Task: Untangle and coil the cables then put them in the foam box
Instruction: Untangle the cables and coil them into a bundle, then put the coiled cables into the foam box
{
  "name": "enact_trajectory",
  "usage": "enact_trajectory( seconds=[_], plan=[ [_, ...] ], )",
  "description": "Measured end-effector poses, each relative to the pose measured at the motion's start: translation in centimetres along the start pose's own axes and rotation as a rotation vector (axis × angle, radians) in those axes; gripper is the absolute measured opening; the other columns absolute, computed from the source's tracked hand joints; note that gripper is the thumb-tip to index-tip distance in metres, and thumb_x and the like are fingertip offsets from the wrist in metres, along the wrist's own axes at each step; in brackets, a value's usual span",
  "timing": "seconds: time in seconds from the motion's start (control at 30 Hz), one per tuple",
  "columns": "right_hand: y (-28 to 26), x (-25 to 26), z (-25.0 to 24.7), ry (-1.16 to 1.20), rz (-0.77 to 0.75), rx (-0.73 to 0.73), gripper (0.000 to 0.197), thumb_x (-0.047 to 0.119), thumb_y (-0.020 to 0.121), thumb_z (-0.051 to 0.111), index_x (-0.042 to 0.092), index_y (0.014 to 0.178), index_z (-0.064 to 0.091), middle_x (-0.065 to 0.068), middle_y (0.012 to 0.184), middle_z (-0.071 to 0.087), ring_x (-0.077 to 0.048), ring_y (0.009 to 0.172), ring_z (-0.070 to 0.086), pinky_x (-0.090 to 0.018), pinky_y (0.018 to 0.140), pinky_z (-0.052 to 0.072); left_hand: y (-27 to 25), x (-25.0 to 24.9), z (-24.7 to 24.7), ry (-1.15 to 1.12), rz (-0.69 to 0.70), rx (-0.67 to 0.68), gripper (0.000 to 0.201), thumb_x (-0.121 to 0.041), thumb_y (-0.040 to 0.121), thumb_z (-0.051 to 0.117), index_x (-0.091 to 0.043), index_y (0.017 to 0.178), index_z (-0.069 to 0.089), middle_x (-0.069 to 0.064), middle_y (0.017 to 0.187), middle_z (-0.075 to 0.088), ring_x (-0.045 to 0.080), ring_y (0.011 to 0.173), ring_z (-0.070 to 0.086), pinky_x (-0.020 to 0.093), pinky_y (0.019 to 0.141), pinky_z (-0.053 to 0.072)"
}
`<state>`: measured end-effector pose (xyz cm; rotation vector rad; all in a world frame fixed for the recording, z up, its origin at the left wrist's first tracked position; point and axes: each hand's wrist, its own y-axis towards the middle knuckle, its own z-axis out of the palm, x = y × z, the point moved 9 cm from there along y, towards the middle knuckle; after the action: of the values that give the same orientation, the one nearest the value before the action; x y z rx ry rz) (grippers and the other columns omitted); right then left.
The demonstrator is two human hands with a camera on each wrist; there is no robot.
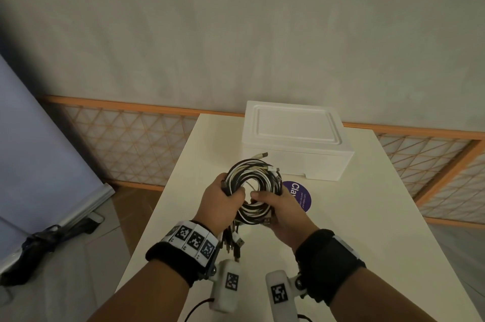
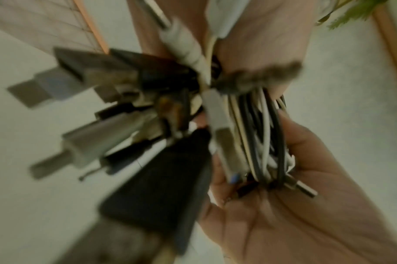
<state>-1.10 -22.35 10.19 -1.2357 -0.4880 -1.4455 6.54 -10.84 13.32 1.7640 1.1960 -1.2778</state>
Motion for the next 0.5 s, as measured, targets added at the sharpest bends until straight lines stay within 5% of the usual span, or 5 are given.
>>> enact_trajectory(
  seconds=[0.13,0.37,0.5],
  plan=[
    [-0.3,-2.1,0.5,-0.021,0.115,0.000,0.027,0.011,0.078,0.070,0.011,0.105,0.064,-0.010,0.095,0.068,-0.023,0.090,0.064,-0.037,0.079,0.047,-0.2,1.3,-0.3,-0.023,-0.041,-0.047,0.005,-0.013,0.087,0.059,-0.017,0.090,0.059,0.003,0.082,0.066,0.012,0.072,0.061,0.012,0.057,0.044],
    [0.2,-0.3,-0.9,-0.304,-0.107,-0.217,0.014,-0.003,0.074,0.059,0.007,0.080,0.067,-0.010,0.071,0.067,-0.029,0.074,0.066,-0.041,0.072,0.055,-1.2,2.5,0.8,-0.085,-0.096,-0.015,0.012,-0.012,0.088,0.058,-0.022,0.093,0.059,0.001,0.085,0.066,0.011,0.076,0.062,0.014,0.059,0.043],
    [0.8,-1.7,-0.2,-0.311,-0.071,-0.113,0.017,0.005,0.078,0.067,0.013,0.093,0.070,-0.007,0.085,0.072,-0.027,0.085,0.070,-0.042,0.077,0.058,-1.1,4.0,0.2,-0.064,-0.123,-0.028,0.013,-0.011,0.087,0.058,-0.022,0.095,0.059,0.000,0.086,0.066,0.010,0.079,0.063,0.017,0.061,0.042]
  ],
)
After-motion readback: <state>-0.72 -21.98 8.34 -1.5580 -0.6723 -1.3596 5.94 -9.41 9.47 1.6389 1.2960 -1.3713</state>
